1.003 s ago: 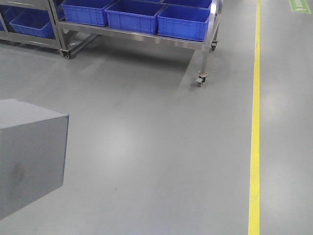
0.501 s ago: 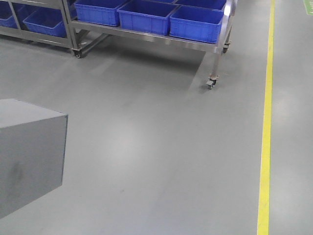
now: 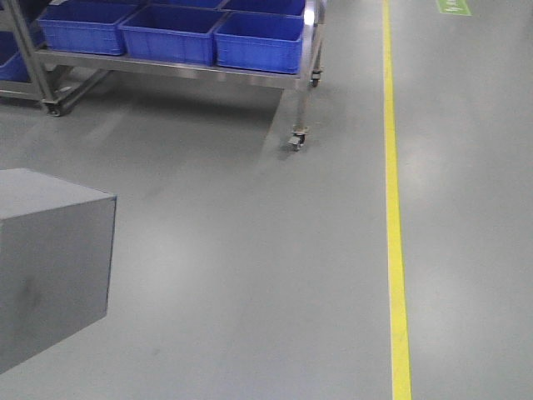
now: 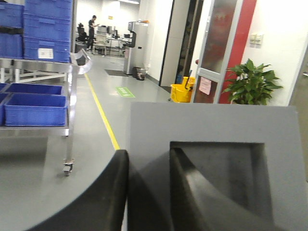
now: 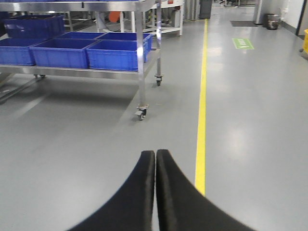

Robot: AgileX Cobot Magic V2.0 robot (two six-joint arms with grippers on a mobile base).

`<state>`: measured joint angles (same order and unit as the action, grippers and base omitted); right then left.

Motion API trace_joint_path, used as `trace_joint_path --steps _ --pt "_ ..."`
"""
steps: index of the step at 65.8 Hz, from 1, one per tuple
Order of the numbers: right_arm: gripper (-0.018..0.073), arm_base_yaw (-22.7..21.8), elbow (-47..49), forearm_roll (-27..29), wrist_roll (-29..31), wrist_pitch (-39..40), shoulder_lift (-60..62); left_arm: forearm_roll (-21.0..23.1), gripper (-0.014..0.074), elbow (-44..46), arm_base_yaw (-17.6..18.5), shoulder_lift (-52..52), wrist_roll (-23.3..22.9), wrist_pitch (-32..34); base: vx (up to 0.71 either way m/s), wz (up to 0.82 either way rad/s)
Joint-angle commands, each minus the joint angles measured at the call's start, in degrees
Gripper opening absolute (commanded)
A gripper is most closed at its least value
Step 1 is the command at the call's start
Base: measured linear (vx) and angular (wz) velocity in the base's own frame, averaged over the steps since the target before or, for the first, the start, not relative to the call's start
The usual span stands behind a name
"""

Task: Sort gray base to blue bin
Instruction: 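Drive the base away from the table holding the block in the left gripper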

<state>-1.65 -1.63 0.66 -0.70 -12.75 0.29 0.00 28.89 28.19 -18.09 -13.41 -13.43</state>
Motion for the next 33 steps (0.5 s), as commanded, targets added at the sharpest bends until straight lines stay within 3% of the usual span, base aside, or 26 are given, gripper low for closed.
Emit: trace_joint_path --steps 1,33 --pt "-0.0005 -0.2 -0.1 -0.3 0.7 4.2 -1.0 0.0 -0.0006 1.8 0.1 -0.4 -0.4 6.2 0.14 -0.29" --pt "-0.0005 -0.2 -0.1 -0.3 0.7 4.2 -1.0 0.0 -0.0006 1.8 0.1 -0.4 -0.4 6.2 0.2 -0.15"
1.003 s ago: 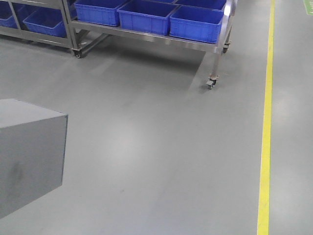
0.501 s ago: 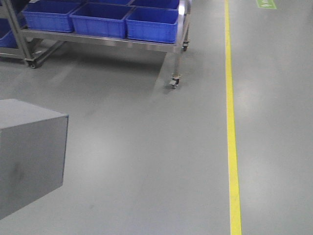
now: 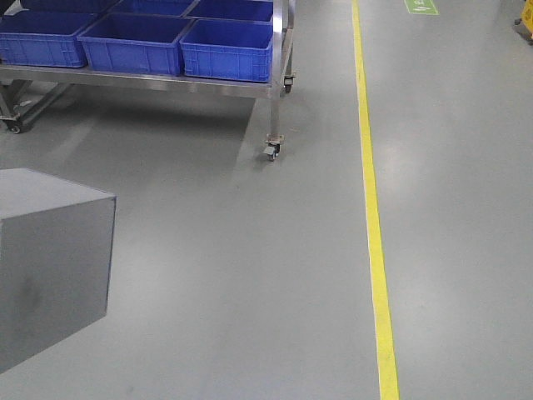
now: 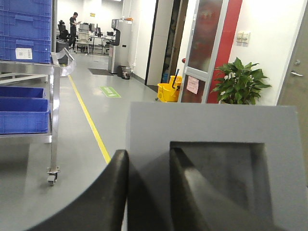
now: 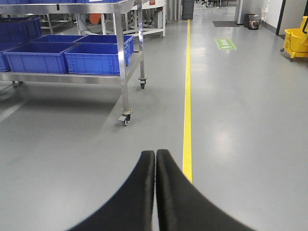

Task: Sort gray base to blue bin
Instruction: 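Drive the base away from the table holding the block in the left gripper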

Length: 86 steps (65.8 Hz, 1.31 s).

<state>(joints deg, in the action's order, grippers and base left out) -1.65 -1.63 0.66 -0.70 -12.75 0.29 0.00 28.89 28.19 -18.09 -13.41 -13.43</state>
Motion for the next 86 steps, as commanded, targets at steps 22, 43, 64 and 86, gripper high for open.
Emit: trace_joint_path --steps 22,43,64,86 --pt "-0.0005 -0.2 -0.1 -0.3 0.7 4.2 -1.0 0.0 -0.0006 1.8 0.1 -0.4 -0.4 6.2 0.24 -0.05" --pt "-0.0005 -0.2 -0.1 -0.3 0.7 4.2 -1.0 0.0 -0.0006 1.8 0.1 -0.4 -0.4 6.2 0.25 -0.02" --pt "-0.0005 -0.2 -0.1 -0.3 0.7 4.2 -1.0 0.0 -0.0006 1.8 0.1 -0.4 -0.4 6.2 0.28 -0.01" --pt "-0.0005 -0.2 -0.1 -0.3 0.7 4.2 -1.0 0.0 -0.0006 1.8 0.1 -0.4 -0.4 6.2 0.27 0.04"
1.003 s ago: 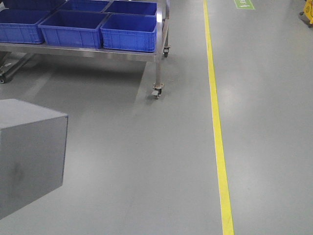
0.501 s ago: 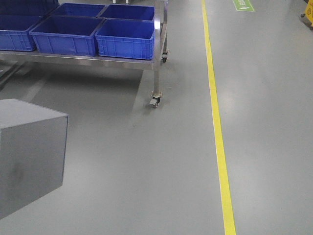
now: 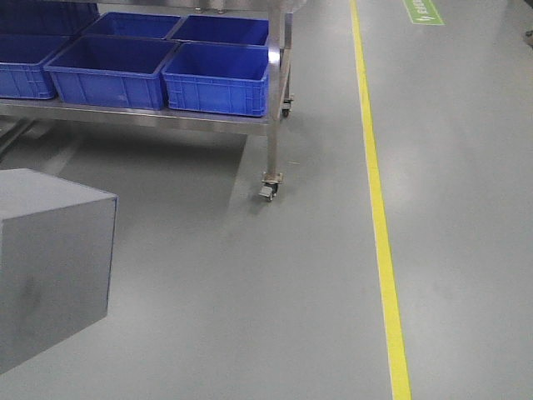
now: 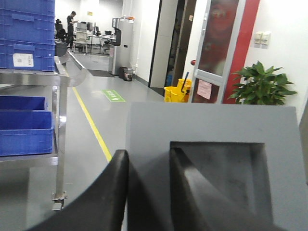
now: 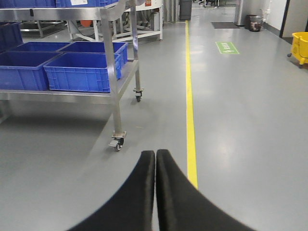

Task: Sort gray base to blue bin
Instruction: 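Drive the base away from the table holding the block in the left gripper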

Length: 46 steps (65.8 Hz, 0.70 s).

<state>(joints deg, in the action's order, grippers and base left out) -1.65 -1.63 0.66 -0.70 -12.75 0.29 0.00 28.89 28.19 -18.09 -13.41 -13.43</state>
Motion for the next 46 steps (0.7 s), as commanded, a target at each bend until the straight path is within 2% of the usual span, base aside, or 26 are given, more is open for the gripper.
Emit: trace_joint_path --steps 1,20,46 --pt "-0.0005 -0.2 -0.1 -0.3 0.7 4.2 -1.0 0.0 -0.0006 1.8 0.1 -0.4 -0.4 6.2 0.25 0.15" --pt "-0.0005 -0.2 -0.1 -0.3 0.7 4.2 -1.0 0.0 -0.0006 1.8 0.1 -0.4 -0.4 6.2 0.25 0.34" --pt "-0.0005 -0.2 -0.1 -0.3 0.7 4.2 -1.0 0.0 -0.0006 1.8 0.1 -0.4 -0.4 6.2 0.25 0.63"
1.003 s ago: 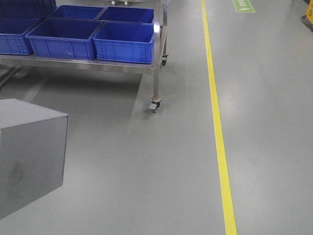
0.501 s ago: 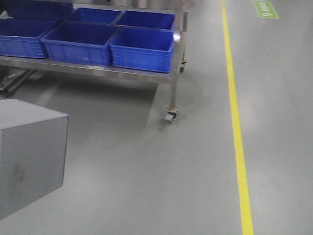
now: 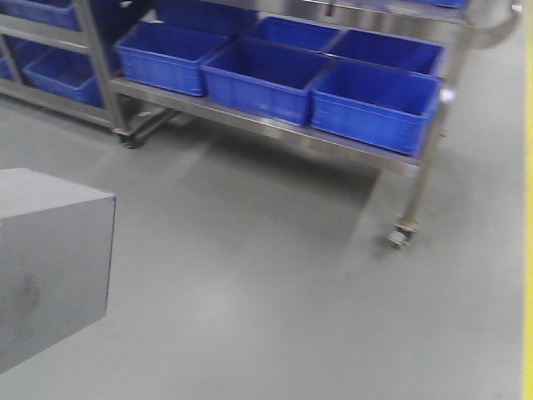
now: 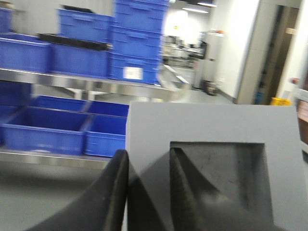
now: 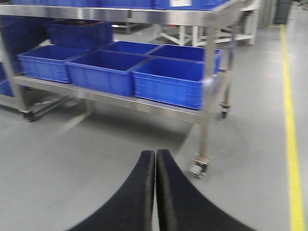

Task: Sort gray base to blue bin
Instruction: 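Drive the base away from the table holding the block in the left gripper, then drive along the bin racks to the empty blue bin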

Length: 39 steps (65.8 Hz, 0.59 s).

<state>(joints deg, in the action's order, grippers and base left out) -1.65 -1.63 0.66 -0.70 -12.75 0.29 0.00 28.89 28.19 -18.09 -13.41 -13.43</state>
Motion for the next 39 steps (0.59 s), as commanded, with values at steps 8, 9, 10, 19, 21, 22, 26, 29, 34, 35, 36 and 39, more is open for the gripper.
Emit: trace_joint_path --steps 8,9,10,19,21,22,26,29,34,35,36,39 --pt "-0.0005 -0.2 -0.1 -0.3 0.7 4.2 -1.0 0.0 -0.0006 1.8 0.1 -0.4 -0.4 6.2 0.25 0.64" --pt "-0.0005 -0.2 -0.1 -0.3 0.7 4.2 -1.0 0.0 -0.0006 1.8 0.1 -0.4 -0.4 6.2 0.25 0.62" --pt "-0.0005 -0.2 -0.1 -0.3 0.7 4.2 -1.0 0.0 -0.0006 1.8 0.1 -0.4 -0.4 6.2 0.26 0.61" --pt "-0.0005 -0.2 -0.1 -0.3 0.7 4.2 -1.0 0.0 -0.0006 1.8 0.1 -0.4 -0.4 6.2 0.26 0.56" --pt "-0.0005 -0.2 -0.1 -0.3 0.7 4.2 -1.0 0.0 -0.0006 1.8 0.1 -0.4 -0.4 6.2 0.27 0.51" --pt "-0.0005 -0.2 -0.1 -0.3 0.7 4.2 -1.0 0.0 -0.0006 1.8 0.1 -0.4 -0.4 6.2 0.27 0.48" --pt "-0.0005 -0.2 -0.1 -0.3 0.7 4.2 -1.0 0.0 -0.0006 1.8 0.1 -0.4 -0.4 6.2 0.28 0.45" --pt "-0.0005 -0.2 -0.1 -0.3 0.7 4.2 -1.0 0.0 -0.0006 1.8 0.1 -0.4 -0.4 6.2 0.29 0.41" --pt "-0.0005 -0.2 -0.1 -0.3 0.7 4.2 -1.0 0.0 -0.0006 1.8 0.1 -0.4 -0.4 6.2 0.3 0.37" --pt "-0.0005 -0.2 -0.1 -0.3 0.7 4.2 -1.0 0.0 -0.0006 1.8 0.1 -0.4 -0.4 6.2 0.31 0.35" --pt "-0.0005 -0.2 -0.1 -0.3 0.7 4.2 -1.0 0.0 -0.0006 1.8 0.1 -0.4 -0.4 6.2 0.31 0.35" --pt "-0.0005 -0.2 -0.1 -0.3 0.7 4.2 -1.0 0.0 -0.0006 1.8 0.1 -0.4 -0.4 6.2 0.32 0.35"
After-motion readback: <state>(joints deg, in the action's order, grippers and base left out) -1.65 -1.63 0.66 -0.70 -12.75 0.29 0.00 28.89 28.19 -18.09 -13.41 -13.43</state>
